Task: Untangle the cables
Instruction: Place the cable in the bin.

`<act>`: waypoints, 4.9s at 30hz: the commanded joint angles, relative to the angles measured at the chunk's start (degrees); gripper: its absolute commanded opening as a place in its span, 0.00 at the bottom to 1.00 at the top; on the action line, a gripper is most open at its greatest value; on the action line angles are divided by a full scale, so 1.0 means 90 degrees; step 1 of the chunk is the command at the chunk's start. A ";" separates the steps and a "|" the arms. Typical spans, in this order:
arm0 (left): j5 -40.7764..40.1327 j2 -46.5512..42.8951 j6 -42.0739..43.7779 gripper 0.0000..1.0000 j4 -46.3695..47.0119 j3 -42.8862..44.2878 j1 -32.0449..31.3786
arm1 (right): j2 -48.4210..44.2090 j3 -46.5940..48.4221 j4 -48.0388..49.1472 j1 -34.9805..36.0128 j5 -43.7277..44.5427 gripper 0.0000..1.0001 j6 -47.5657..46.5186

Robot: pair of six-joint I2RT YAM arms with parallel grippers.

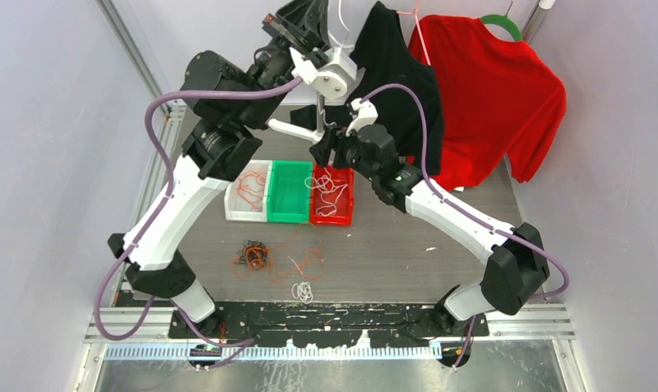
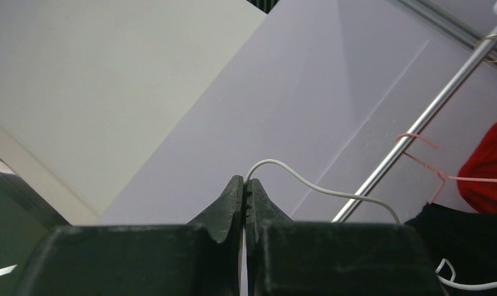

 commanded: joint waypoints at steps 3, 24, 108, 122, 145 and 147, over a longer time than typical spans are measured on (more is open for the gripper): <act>-0.0324 -0.0816 -0.0640 0.00 0.0147 -0.1407 -0.0038 | -0.0286 -0.0746 0.0536 -0.0143 0.0303 0.72 0.0178; -0.1524 -0.0001 -0.2307 0.00 -0.1475 -0.1705 0.1019 | -0.1121 -0.2260 0.0242 -0.0857 0.0759 0.92 0.0167; -0.0517 -0.0680 -0.5477 0.00 -0.4032 -0.3494 0.0562 | -0.1079 -0.2294 0.0447 -0.1365 0.0606 0.36 0.1829; -0.0737 0.1110 -0.5302 0.00 -0.3684 -0.3163 0.0699 | -0.1810 -0.2586 0.0329 -0.1654 0.0932 0.33 0.1626; -0.0439 0.2246 -0.4985 0.00 -0.2588 -0.4180 0.1136 | -0.1813 -0.2848 0.0408 -0.1794 0.0404 0.25 0.1888; -0.0331 0.2277 -0.5060 0.00 -0.2578 -0.4196 0.1134 | -0.1843 -0.2809 0.0322 -0.1794 0.0442 0.24 0.1857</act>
